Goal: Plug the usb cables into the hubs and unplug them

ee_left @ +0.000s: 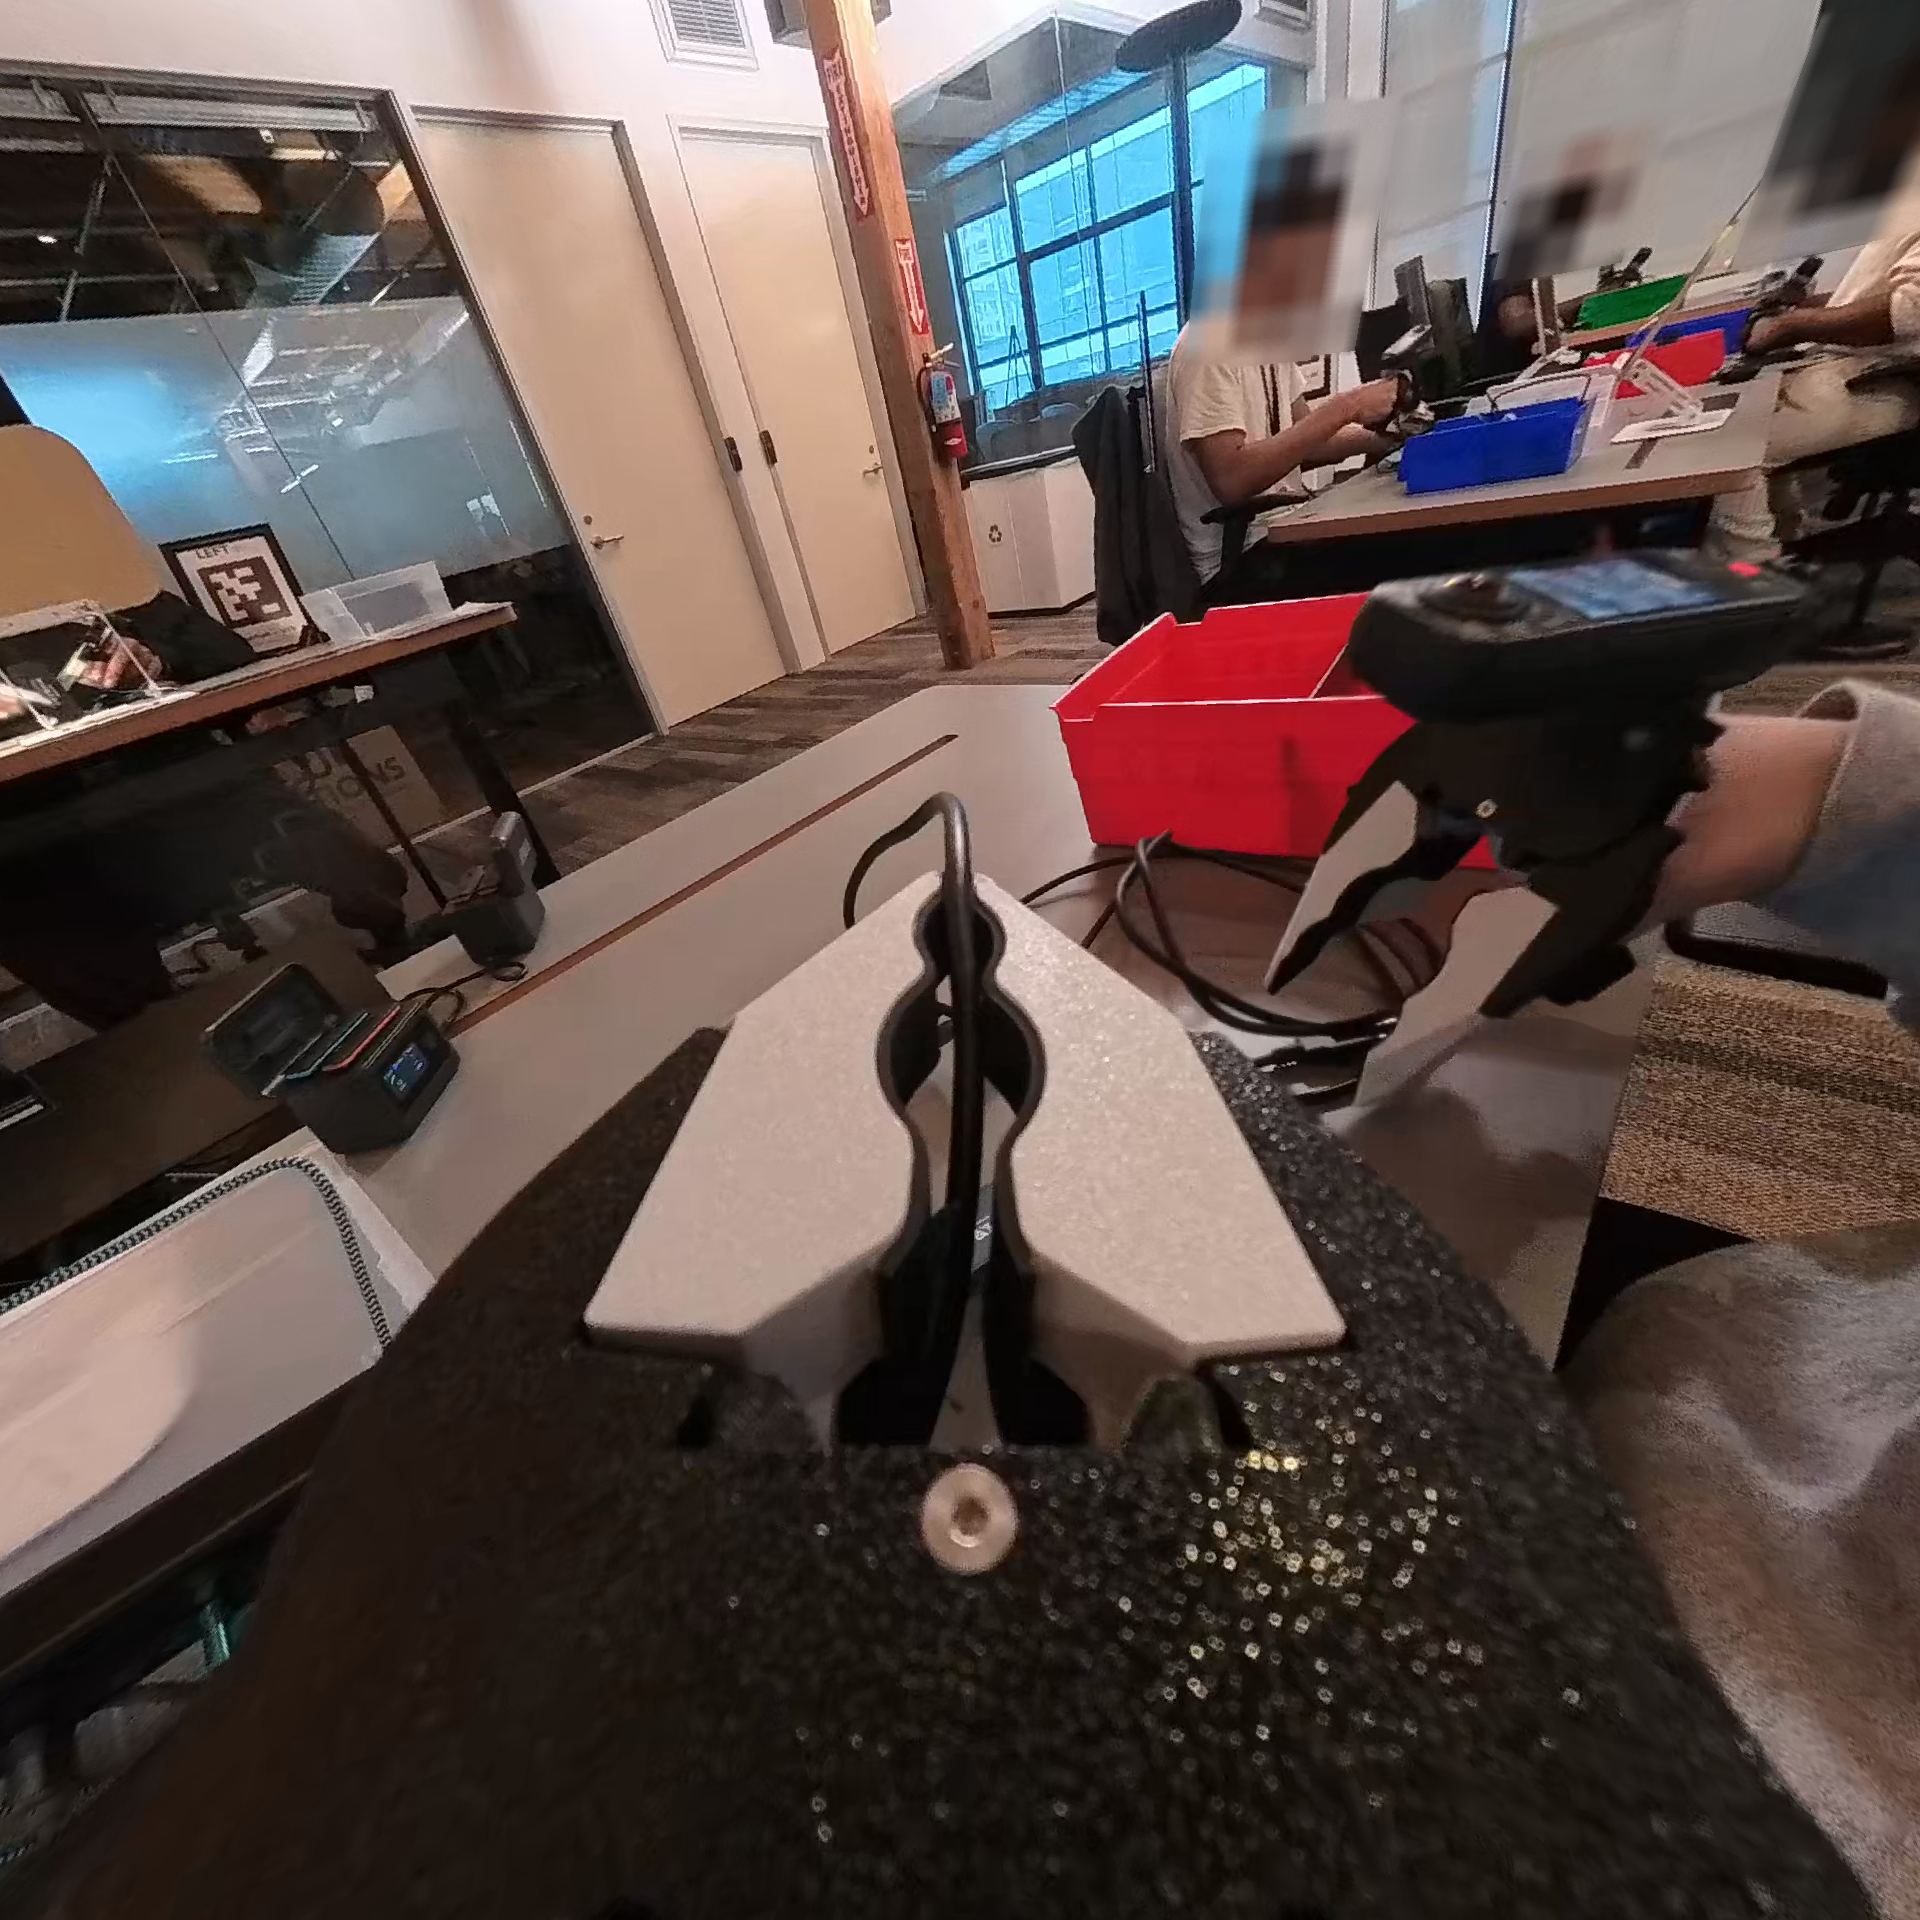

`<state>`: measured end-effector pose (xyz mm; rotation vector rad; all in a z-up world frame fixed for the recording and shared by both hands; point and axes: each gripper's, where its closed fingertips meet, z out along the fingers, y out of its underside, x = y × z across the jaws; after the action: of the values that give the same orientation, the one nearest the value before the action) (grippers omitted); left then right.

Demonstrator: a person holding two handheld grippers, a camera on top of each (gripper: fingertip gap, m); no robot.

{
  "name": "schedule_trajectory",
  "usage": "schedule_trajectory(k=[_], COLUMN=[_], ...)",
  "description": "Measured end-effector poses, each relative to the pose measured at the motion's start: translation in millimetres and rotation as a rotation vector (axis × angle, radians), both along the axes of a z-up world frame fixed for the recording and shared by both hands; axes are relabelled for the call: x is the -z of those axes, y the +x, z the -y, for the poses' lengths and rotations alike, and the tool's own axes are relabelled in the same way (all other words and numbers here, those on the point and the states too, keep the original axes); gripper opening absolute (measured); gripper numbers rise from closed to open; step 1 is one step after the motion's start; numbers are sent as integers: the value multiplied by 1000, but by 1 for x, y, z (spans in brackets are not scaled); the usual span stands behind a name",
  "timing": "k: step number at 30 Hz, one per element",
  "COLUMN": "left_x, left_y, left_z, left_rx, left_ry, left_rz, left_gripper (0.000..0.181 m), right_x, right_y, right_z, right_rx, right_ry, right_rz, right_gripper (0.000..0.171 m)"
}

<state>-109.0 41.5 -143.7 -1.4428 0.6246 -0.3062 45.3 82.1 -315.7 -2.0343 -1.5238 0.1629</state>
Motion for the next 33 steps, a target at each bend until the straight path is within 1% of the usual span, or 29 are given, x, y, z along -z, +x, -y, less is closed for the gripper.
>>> schedule_trajectory(k=[2, 5, 9, 11, 13, 14, 16, 18, 20, 22, 24, 25, 29, 33], left_x=[0, 1, 1, 1, 1, 1, 1, 2, 2, 1, 1, 1, -1, -1], left_y=[1, 1, 2, 3, 3, 4, 4, 5, 5, 4, 4, 3, 2, 3], left_z=[0, 0, 1, 1, 2, 2, 2, 3, 3, 3, 2, 2, 2, 2], left_rx=[3, 6, 13, 19, 26, 28, 33, 39, 35, 33, 32, 31, 29, 30], left_ry=[-1, -2, -2, -1, -1, -1, -1, -1, 2, 5, 7, 8, 12, 12], left_rz=[-4, -10, -13, -12, -11, -12, -16, -23, -25, -27, -25, -24, -23, -23], left_gripper=[0, 0, 0, 0, 0, 0, 0, 0, 0, 0, 0, 0, 0, 0], right_x=[7, 9, 11, 14, 14, 14, 14, 12, 4, -17, -49, -68, -160, -237], right_y=[-2, -9, -10, -14, -14, -16, -19, -17, -20, -22, -17, -12, 19, 52], right_z=[0, -3, -10, -7, -10, -9, -10, -15, -13, -13, -13, -15, -19, -17], right_rx=[21, 42, 123, 150, 158, 144, 96, 37, -9, -28, -41, -41, -25, 11], right_ry=[-37, -69, -135, -240, -255, -256, -185, 5, 134, 236, 343, 405, 678, 838], right_rz=[-1, -33, -20, -39, -32, -25, 19, 119, 151, 119, 92, 79, 40, -2], right_gripper=[58, 50, 45, 35, 25, 17, 13, 10, 8, 7, 6, 3, 2, 1])
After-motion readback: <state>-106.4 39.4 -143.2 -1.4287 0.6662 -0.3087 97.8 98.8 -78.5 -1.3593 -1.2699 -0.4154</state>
